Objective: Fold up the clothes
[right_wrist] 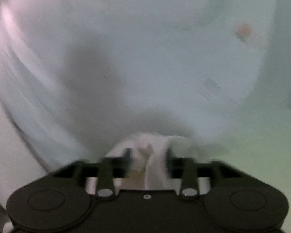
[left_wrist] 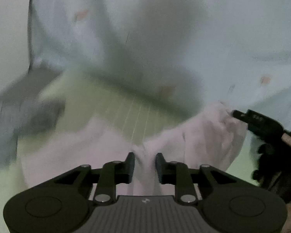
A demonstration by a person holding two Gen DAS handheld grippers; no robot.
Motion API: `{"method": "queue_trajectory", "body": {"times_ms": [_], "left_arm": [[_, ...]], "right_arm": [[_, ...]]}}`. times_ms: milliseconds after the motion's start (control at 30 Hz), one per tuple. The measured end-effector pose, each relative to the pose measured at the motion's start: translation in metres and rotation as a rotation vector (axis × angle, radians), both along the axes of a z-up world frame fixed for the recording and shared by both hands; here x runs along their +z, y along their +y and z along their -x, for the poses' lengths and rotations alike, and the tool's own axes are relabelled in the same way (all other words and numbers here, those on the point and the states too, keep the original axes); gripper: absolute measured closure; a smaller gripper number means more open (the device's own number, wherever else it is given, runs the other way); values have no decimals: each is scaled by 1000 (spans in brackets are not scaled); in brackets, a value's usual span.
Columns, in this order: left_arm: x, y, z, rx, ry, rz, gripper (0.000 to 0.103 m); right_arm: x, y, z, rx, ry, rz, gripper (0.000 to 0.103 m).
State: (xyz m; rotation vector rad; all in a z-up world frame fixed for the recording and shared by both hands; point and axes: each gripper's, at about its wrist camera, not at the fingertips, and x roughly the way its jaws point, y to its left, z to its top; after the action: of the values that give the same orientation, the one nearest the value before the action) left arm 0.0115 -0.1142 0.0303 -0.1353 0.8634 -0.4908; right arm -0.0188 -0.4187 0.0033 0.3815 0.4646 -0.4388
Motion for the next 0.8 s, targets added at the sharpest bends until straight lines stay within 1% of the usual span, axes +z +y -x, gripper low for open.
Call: {"method": "queue_trajectory", "body": {"times_ms": [33,67,100,133,167,300,333,400,433,467,567,700,800], "left_arm": [[-12,-2,8,5,31,-34,67],[-18,0,14,17,42,-60,61],[-24,3,19,29,54,-87,51],[-30,5,25,40,65,-114,42],[-36,8,29,51,76,-138,39],[-51,25,27,81,121,-192,35],[-55,29,27,88,132,-206,35],[-63,38,25,103,154,-233,35],[-67,41,25,104,164,-244,35],[-70,41,23,84,172,-248,34],[-75,38,18,66,178,-257,34],[-81,34,12,58,179,-268,33],[-86,30,7,52,181,-277,33]], "right_arm": [[-19,-1,14,-19,59,-11,52],[-37,-1,28,-36,103,-36,43],[-53,3,43,-57,132,-70,38],[-69,8,58,-82,158,-104,31],[-83,14,71,-102,173,-127,29],[-124,40,104,-124,227,-212,25],[-132,46,108,-121,235,-231,23],[-143,58,112,-112,252,-258,22],[-145,61,111,-111,264,-261,20],[-148,65,110,-110,276,-263,20],[-148,77,117,-110,304,-238,19],[-142,81,124,-131,309,-195,16],[-131,80,130,-158,316,-152,14]]}}
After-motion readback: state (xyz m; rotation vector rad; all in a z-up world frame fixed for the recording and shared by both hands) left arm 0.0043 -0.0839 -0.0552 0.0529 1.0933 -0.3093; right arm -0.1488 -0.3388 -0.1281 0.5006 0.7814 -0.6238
